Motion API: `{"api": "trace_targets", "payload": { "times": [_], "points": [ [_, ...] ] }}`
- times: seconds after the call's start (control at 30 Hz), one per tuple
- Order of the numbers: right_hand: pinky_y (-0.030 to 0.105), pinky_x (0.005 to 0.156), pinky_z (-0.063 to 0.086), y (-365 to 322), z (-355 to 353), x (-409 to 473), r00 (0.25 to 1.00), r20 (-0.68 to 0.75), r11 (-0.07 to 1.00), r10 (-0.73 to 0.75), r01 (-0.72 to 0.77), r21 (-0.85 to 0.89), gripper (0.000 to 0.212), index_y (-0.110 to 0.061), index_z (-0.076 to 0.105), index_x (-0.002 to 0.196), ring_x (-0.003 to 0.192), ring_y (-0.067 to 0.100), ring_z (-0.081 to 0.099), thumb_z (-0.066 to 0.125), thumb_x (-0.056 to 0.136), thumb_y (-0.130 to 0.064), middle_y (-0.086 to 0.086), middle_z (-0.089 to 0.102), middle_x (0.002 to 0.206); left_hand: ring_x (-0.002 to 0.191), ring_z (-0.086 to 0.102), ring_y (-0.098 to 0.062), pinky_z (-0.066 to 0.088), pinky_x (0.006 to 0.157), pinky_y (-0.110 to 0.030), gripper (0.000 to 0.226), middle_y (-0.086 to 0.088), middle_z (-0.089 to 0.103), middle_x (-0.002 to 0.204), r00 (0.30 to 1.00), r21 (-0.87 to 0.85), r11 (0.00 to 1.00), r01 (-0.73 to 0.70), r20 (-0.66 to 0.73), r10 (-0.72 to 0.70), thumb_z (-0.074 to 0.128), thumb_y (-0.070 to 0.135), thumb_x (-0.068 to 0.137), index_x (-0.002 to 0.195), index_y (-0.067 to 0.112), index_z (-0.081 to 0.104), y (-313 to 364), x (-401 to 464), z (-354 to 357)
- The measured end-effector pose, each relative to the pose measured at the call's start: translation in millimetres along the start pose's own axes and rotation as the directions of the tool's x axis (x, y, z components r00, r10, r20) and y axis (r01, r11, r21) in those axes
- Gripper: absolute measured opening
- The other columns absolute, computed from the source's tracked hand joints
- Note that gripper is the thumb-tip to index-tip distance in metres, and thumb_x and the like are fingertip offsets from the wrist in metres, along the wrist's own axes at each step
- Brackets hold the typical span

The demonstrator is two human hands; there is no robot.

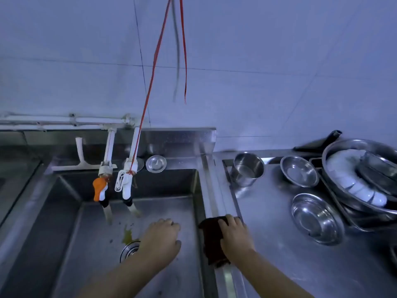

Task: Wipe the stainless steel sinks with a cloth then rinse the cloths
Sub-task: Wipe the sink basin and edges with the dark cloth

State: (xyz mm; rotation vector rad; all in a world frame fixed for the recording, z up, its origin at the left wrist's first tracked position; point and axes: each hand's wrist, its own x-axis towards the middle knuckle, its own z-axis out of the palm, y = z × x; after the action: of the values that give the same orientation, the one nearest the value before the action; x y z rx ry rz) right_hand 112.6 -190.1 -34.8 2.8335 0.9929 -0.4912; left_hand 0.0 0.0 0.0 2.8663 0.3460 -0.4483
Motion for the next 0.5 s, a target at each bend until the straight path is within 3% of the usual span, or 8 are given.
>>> {"api": "trace_targets", "payload": {
  "times": [0.1, 0.3, 0.5],
  "points": [
    [0.035, 0.103, 0.031, 9, 11, 8, 0.999, 0.034, 0.999, -0.018, 0.017, 0.033, 0.056, -0.021, 0.029, 0.143, 0.128, 0.026, 0.033, 0.044, 0.09, -0.018, 0.003, 0.031, 0.144, 0.11, 0.048, -0.021, 0.037, 0.09, -0.033, 0.036, -0.001, 0.054, 0.119, 0.999, -0.008, 1.0, 0.011, 0.047, -0.011, 0.043, 0.029, 0.087, 0.121, 0.019, 0.051, 7, 11, 12],
    [0.035, 0.099, 0.04, 19, 27, 9, 1.0, -0.02, 0.989, -0.009, 0.012, 0.15, 0.05, -0.023, 0.034, 0.142, 0.126, 0.026, 0.029, 0.044, 0.093, -0.021, 0.002, 0.031, 0.143, 0.108, 0.052, -0.022, 0.043, 0.09, -0.034, 0.043, -0.002, 0.055, 0.12, 0.997, -0.059, 0.997, 0.056, 0.049, -0.053, 0.047, 0.03, 0.086, 0.128, 0.019, 0.044, 14, 19, 32],
    [0.029, 0.081, 0.041, 18, 34, 4, 0.998, -0.068, 0.985, 0.011, 0.001, 0.172, 0.033, -0.016, 0.044, 0.126, 0.109, 0.024, 0.039, 0.042, 0.093, -0.017, 0.005, 0.044, 0.122, 0.11, 0.052, -0.026, 0.045, 0.087, -0.037, 0.071, -0.003, 0.041, 0.137, 0.994, -0.13, 0.989, 0.072, 0.096, -0.06, 0.047, 0.03, 0.088, 0.148, 0.022, 0.01, 29, 19, 46]
  ]
}}
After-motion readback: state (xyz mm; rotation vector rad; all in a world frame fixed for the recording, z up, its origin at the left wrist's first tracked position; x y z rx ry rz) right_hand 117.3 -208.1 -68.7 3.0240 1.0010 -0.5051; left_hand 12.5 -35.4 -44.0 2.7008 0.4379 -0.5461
